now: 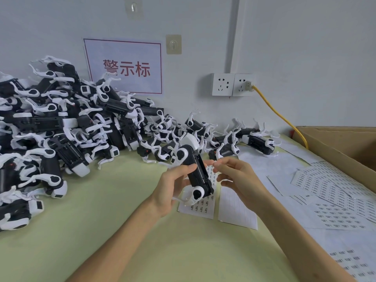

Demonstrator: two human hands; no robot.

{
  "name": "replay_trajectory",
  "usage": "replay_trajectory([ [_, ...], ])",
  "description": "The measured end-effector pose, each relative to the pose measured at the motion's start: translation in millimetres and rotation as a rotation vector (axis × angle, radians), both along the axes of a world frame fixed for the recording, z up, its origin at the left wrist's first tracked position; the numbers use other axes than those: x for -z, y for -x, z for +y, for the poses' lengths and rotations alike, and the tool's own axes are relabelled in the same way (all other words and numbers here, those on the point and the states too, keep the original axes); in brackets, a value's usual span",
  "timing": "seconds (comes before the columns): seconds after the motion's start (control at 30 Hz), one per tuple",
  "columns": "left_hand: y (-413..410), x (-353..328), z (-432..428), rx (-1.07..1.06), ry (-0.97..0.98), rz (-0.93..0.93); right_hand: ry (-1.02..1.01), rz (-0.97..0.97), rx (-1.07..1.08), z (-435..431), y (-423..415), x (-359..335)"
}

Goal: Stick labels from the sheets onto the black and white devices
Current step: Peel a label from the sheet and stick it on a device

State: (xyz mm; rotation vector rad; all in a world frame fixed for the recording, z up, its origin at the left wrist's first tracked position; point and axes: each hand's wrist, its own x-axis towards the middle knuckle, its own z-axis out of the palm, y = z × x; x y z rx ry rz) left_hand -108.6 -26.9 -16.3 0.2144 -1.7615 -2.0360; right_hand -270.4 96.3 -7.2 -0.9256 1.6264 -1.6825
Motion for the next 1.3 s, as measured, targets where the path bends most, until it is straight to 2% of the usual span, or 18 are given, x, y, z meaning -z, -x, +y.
replay_trajectory([
  [0.07, 1, 0, 1, -0.006, 0.013, 0.016, -0.004, 0.080, 0.061, -1, -2, 1],
  [0.17, 2, 0, 4, -0.122, -0.008, 0.071, 0.027, 0.348, 0.369, -3, -4, 5],
  [0.2, 3, 0, 4, -0.187, -0.016, 0.082, 0.067, 0.363, 0.417, -2, -4, 5],
  [0.23, 3, 0, 3, -0.252, -0.022, 0.087, 0.109, 0.319, 0.400, -1, -4, 3],
  [0.33, 6, -2, -2, -0.335, -0.147, 0.104, 0.146, 0.154, 0.136, 0, -4, 0],
  [0.43, 6, -5, -3, -0.243, -0.302, 0.176, 0.092, 0.236, -0.059, -4, -9, 7],
  [0.53, 7, -6, -1, -0.214, -0.387, 0.141, 0.120, 0.185, -0.088, -7, -12, 10],
  [0.7, 7, -2, 0, -0.020, -0.334, 0.147, 0.234, 0.093, 0.023, -8, -7, 4],
  [0.8, 7, -2, -4, 0.077, -0.140, 0.113, 0.327, -0.084, 0.094, -5, -1, -1],
  [0.9, 11, 1, 1, -0.177, 0.045, -0.042, 0.381, -0.277, 0.057, -1, 6, -5],
  [0.97, 11, 4, 0, -0.332, 0.044, -0.119, 0.409, -0.341, 0.018, 0, 9, -5],
  [1.03, 9, 3, -5, -0.323, -0.091, -0.094, 0.396, -0.301, 0.030, 1, 11, -6],
  [1.1, 8, -1, -7, -0.213, -0.206, -0.085, 0.317, -0.165, 0.022, 1, 11, -4],
  [1.13, 7, -3, -7, -0.152, -0.195, -0.123, 0.260, -0.078, 0.007, 0, 9, -3],
  [1.2, 5, -7, -3, -0.067, -0.030, -0.210, 0.163, 0.057, -0.040, -2, 3, 2],
  [1.3, 5, -7, 4, -0.084, 0.103, -0.224, 0.131, 0.098, -0.053, -2, -1, 3],
])
